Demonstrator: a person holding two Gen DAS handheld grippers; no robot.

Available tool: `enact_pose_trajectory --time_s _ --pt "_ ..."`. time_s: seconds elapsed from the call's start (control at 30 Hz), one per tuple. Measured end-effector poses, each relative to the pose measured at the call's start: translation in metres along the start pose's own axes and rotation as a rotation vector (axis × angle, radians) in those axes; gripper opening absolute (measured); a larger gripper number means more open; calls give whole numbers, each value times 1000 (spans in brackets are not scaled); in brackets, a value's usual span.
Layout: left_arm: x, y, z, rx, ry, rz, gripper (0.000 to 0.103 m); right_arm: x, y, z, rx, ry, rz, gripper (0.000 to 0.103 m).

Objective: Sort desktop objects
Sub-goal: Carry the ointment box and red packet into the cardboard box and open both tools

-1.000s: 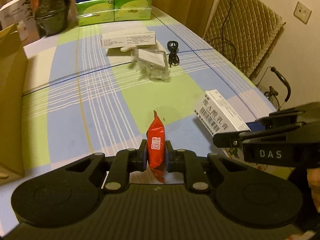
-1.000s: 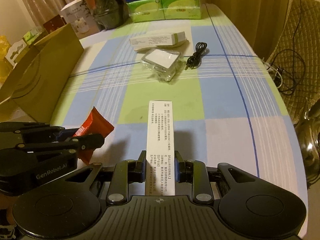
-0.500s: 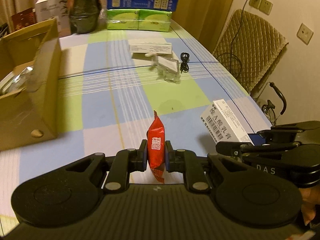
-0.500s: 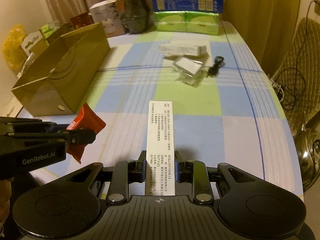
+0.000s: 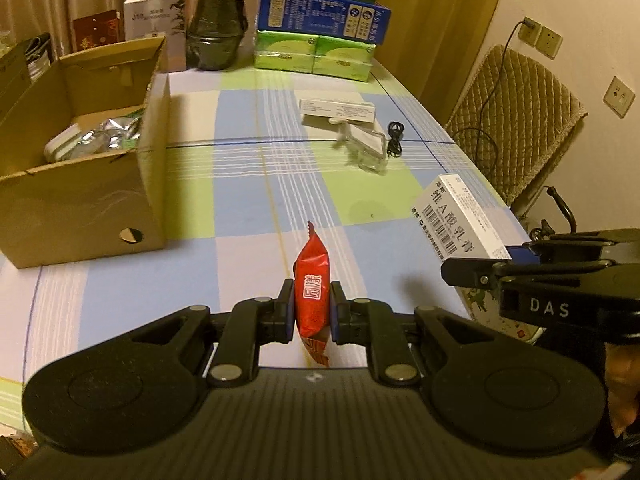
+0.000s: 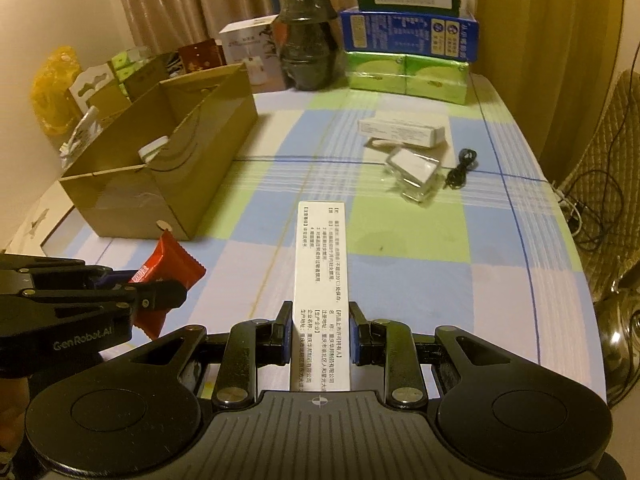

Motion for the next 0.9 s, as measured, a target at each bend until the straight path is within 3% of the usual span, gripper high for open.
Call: enact_pose_trajectory --time_s 0.9 --pt "-12 -27 58 118 -60 -15 12 20 20 50 75 -90 17 23"
Point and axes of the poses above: each gripper's, at about its wrist camera, not at the fingertips, and y roughly the way its jaws point, z to its left, x to its top, the point moved 2 cm from there along y, roughly the way its jaws point, and after that the axes turned 2 degrees about y, right-handed, at the moved point
